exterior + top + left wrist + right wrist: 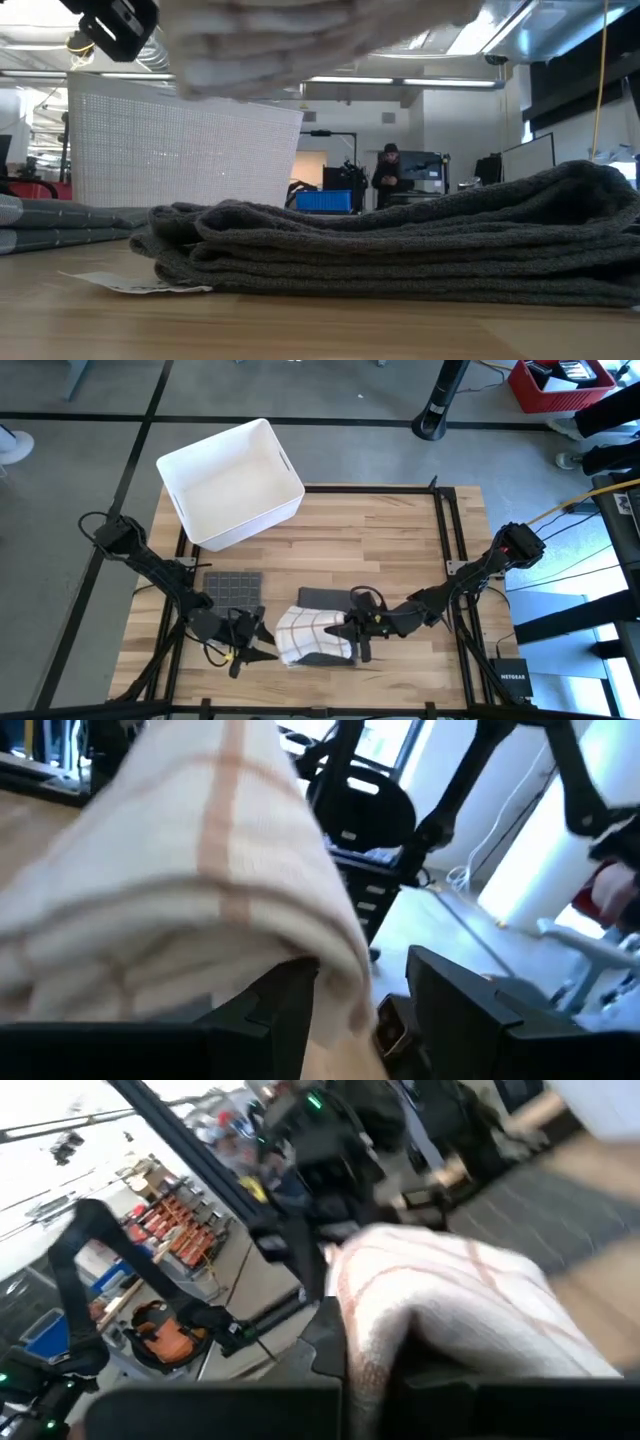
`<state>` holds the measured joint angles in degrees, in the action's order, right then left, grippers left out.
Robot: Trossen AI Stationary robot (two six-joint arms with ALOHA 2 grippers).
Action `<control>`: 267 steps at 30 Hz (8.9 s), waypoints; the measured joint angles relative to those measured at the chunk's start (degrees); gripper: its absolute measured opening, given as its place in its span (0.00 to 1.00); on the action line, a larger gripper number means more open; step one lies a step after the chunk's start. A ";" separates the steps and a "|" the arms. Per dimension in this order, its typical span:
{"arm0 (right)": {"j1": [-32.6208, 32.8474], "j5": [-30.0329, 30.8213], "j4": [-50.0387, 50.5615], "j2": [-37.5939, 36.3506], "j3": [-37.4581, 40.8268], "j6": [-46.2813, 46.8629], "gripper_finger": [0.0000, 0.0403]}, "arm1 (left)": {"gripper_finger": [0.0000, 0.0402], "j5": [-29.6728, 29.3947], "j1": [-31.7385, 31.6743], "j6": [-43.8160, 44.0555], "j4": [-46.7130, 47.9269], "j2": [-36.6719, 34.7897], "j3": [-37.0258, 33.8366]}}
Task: Fold towel
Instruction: Stack the folded brown-white towel on top of the folded gray towel, then stack the folded gray checkered towel on top of the folded brown-white towel
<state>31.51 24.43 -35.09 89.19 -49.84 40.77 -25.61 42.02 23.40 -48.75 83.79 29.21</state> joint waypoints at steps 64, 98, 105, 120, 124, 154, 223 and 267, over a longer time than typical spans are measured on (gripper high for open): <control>3.46 -6.49 38.54 2.61 2.01 5.04 0.56 | 0.39 9.20 -21.14 7.85 31.68 1.02 10.39; 10.84 14.48 43.76 10.88 2.03 11.50 0.60 | 0.37 45.53 -37.68 -10.99 43.05 20.79 24.90; 10.86 15.97 42.18 10.88 2.03 11.13 0.60 | 0.13 45.12 -37.00 -9.92 42.44 20.81 24.90; 10.91 12.00 40.59 10.88 2.03 11.35 0.60 | 0.01 12.69 -33.38 -6.87 53.32 10.58 24.90; 10.91 12.00 40.51 10.91 2.03 11.35 0.60 | 0.02 9.62 -33.24 -7.24 53.91 11.47 24.90; 10.78 13.14 37.76 4.96 2.03 4.36 0.60 | 0.39 18.47 -20.97 -6.82 47.40 17.02 29.16; 13.14 14.64 30.93 11.21 0.81 5.47 0.60 | 0.31 3.56 6.73 31.91 79.73 6.86 9.48; 13.09 15.79 27.45 11.21 0.79 5.25 0.60 | 0.01 2.30 7.30 32.51 69.26 7.57 18.53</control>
<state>44.60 40.22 -7.64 100.40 -49.06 46.02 -23.31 49.32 55.91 20.51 91.36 47.75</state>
